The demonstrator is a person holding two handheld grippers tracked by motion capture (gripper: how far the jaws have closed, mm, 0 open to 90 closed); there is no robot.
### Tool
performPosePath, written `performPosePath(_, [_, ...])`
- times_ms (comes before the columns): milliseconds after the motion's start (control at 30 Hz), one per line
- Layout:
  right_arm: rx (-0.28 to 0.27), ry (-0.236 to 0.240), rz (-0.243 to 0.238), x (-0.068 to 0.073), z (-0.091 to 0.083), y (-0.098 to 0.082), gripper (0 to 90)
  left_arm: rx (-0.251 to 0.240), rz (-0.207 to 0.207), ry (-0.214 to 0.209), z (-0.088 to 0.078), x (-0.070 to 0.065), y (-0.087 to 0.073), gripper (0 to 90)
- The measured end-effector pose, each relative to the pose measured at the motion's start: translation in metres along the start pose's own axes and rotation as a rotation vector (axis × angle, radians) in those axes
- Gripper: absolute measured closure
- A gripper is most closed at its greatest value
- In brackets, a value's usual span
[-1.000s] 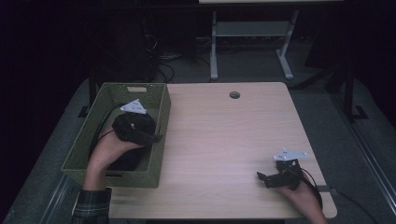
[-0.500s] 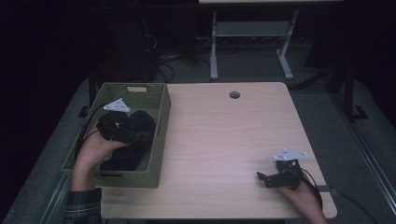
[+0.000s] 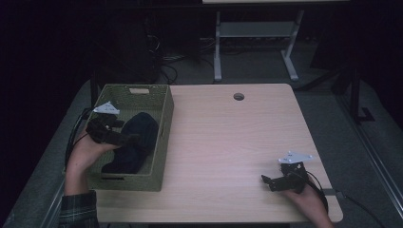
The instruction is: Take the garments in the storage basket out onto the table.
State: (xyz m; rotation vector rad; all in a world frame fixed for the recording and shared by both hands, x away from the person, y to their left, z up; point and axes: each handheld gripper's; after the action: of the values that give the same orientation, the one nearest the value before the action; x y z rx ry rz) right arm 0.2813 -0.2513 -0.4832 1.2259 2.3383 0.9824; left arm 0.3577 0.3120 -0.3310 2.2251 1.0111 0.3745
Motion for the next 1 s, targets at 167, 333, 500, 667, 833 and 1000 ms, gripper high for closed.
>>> performPosePath(167, [0.000,0.000,0.000,0.000,0.000,0.000,1.2,0.009,-0.020,0.010,0.000,0.007,-0.006,14.5])
performPosePath(333, [0.000,0.000,0.000,0.000,0.000,0.000,1.2,0.026,-0.052,0.020,0.005,0.011,-0.012,14.4])
performPosePath(500, [0.000,0.000,0.000,0.000,0.000,0.000,1.2,0.048,-0.069,0.035,0.009,0.014,-0.017,14.4])
performPosePath(667, [0.000,0.000,0.000,0.000,0.000,0.000,1.2,0.078,-0.082,0.052,0.014,0.018,-0.021,14.3])
performPosePath(833, [0.000,0.000,0.000,0.000,0.000,0.000,1.2,0.098,-0.097,0.045,0.022,0.020,-0.025,14.0])
performPosePath(1000, [0.000,0.000,0.000,0.000,0.000,0.000,1.2,0.132,-0.098,0.049,0.029,0.021,-0.027,13.8])
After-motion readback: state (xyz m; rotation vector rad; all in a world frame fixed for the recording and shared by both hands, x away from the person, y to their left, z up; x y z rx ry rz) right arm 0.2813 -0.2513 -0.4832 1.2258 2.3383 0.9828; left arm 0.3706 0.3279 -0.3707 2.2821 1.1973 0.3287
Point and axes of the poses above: each handheld gripper's, and its own axes: z roughly forward along the jaws, y roughly out of its top, x roughly to its left
